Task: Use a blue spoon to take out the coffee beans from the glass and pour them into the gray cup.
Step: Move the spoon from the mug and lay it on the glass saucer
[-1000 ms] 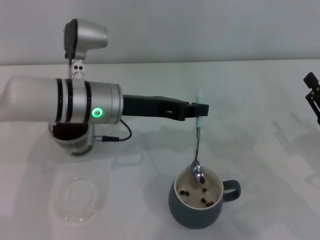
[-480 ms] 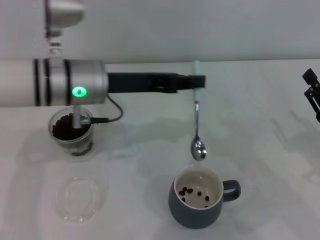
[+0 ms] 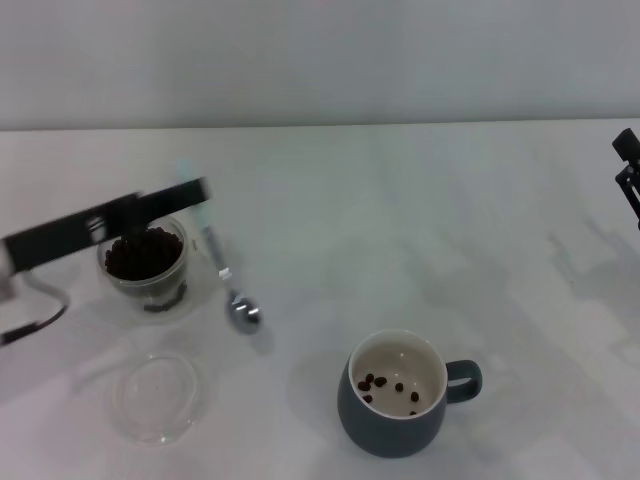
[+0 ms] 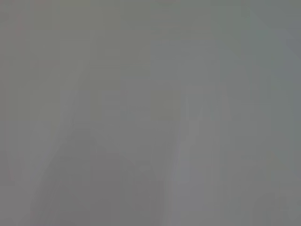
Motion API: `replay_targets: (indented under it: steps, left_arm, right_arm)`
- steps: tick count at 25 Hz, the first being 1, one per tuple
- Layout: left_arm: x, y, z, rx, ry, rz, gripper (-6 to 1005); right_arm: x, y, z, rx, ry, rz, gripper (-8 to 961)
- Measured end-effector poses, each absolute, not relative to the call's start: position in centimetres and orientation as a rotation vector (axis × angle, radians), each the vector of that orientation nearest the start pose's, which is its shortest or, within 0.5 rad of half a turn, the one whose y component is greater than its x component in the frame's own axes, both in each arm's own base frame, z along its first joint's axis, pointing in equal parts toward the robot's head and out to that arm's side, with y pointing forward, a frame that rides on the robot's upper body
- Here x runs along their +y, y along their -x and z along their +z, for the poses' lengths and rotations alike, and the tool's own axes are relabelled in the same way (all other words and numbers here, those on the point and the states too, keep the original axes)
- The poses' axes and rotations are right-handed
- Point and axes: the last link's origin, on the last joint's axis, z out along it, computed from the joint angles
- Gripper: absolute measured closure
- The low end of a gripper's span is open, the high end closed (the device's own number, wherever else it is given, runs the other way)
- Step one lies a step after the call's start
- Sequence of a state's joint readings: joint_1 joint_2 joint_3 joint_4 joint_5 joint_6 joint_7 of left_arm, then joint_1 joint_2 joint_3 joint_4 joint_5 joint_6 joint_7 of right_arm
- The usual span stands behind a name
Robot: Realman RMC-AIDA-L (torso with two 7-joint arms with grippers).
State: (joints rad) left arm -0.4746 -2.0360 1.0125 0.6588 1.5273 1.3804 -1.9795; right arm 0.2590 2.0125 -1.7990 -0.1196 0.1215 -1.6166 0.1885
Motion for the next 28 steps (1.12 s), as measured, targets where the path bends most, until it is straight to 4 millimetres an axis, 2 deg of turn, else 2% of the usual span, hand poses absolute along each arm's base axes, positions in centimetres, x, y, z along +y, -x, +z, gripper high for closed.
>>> replay_targets:
  steps: [2,5,11,19,28]
  left_arm:
    - [33.6,26.6,1.6,-1.417,2.313,-1.089,873]
    - [31.8,29.0,2.4,-1.437,2.214,-1.114,873]
    - [28.8,32.3,2.6,-1.435,2.07,-1.131,874]
    - [26.6,34.5,2.5,-1.405,1.962,-1.144,873]
    - [26.8,35.0,0.3,-1.457,1.941,-1.107,874]
  right_arm:
    - [25.9,-33.5,3.4,0.177,1.652,0.858,379]
    - [25.9,-33.6,3.4,0.184,1.652,0.86,379]
    - [25.7,-33.9,3.3,0.191,1.659,0.84,379]
    - [25.5,-34.0,3.2,0.205,1.668,0.845,379]
    - [25.5,-33.9,3.1,0.204,1.672,0.848,379]
